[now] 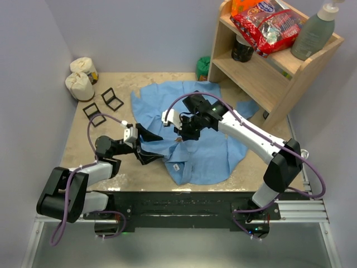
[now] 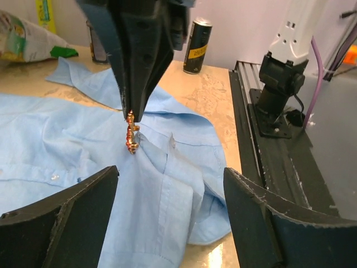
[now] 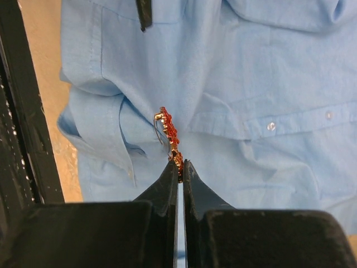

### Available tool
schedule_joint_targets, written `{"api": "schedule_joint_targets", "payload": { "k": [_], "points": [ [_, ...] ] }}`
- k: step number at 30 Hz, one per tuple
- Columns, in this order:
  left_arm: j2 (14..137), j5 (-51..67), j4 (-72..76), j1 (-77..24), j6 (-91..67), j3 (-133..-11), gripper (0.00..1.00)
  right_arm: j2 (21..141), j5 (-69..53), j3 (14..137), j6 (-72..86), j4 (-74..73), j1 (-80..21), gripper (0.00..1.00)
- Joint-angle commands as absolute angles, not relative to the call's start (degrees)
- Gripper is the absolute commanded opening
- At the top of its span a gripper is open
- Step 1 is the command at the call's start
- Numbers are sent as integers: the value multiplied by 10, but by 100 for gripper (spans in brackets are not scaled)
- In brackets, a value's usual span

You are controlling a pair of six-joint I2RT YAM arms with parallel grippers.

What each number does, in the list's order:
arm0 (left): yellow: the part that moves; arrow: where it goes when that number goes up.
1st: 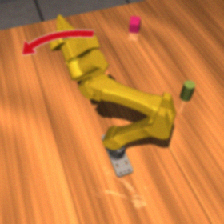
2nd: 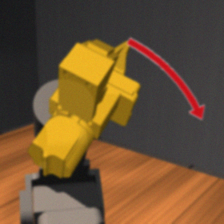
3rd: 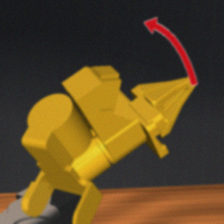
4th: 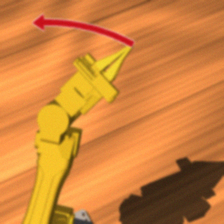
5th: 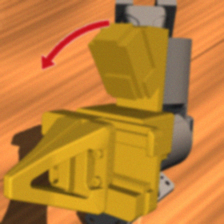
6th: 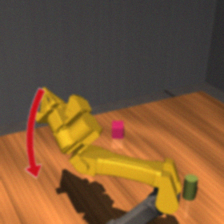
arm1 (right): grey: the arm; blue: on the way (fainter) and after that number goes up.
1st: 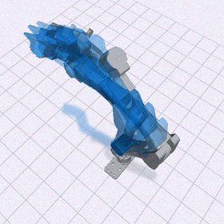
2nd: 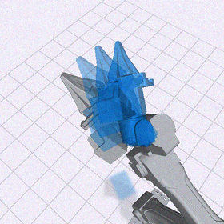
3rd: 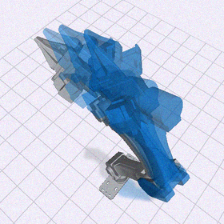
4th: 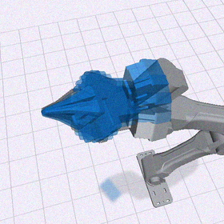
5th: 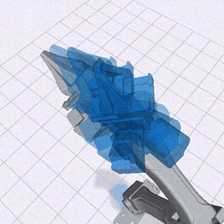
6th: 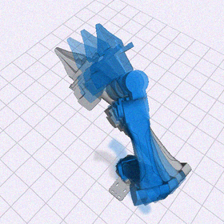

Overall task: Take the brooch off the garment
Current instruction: Remove the brooch from the clothes.

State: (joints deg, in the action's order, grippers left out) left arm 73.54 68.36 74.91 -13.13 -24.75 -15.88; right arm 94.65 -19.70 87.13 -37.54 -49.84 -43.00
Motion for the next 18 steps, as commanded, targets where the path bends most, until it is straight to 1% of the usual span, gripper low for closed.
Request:
{"api": "schedule_joint_targets", "payload": {
  "k": [1,7,8,10,13,14,16,17,18],
  "points": [
    [716,715,890,-128,-150,-151,82,960,-142,898,-375,-555,-440,0],
    [710,705,751,-148,-53,-176,83,973,-122,895,-371,-562,-446,0],
    [710,701,703,-153,-21,-188,83,976,-121,905,-370,-564,-446,0],
    [712,699,657,-169,-3,-199,84,983,-120,917,-369,-568,-448,0],
    [710,692,559,-189,68,-220,84,991,-111,928,-371,-567,-448,0],
    [709,689,498,-193,104,-233,84,992,-110,929,-370,-566,-448,0],
    [707,680,436,-200,143,-246,82,993,-112,932,-368,-562,-449,0],
    [706,679,381,-200,180,-257,80,993,-113,936,-367,-562,-449,0],
    [704,675,359,-200,195,-262,76,991,-114,938,-365,-561,-448,0]
  ]
}}
